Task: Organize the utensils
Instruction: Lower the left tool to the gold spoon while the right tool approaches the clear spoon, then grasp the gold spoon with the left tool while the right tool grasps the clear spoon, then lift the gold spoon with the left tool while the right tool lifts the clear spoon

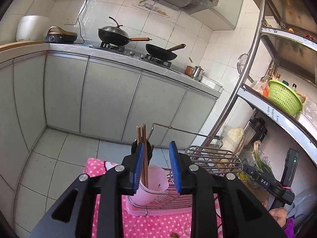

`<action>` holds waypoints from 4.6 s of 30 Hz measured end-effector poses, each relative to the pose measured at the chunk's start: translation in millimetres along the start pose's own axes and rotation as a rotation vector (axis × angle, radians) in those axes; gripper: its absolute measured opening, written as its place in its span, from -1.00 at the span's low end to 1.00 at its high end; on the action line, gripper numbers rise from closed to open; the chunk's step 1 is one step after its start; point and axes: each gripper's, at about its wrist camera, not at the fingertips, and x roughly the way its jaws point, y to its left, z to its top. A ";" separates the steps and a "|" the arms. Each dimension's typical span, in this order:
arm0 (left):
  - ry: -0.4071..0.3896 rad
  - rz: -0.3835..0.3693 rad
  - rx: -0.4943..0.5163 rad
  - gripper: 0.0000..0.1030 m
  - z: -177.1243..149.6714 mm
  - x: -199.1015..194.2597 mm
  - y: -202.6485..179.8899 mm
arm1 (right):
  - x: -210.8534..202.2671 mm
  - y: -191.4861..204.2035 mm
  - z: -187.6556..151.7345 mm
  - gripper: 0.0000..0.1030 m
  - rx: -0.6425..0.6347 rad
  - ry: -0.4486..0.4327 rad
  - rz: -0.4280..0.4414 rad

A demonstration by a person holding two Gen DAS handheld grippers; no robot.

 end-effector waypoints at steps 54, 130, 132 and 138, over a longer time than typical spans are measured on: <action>0.870 0.057 0.048 -0.84 -211.4 153.1 -73.1 | 32.5 -24.1 -146.1 -0.33 0.165 0.391 0.218; -0.073 -0.270 -0.111 -0.95 57.5 -16.9 -42.3 | -64.5 2.3 46.8 -0.94 -0.073 -0.502 -0.029; -0.085 -0.261 -0.108 -0.95 59.3 -14.1 -39.8 | -55.4 6.9 45.0 -0.94 -0.098 -0.516 -0.053; -0.076 -0.248 -0.115 -0.95 55.5 5.1 -30.1 | -35.4 9.3 32.6 -0.94 -0.146 -0.556 -0.105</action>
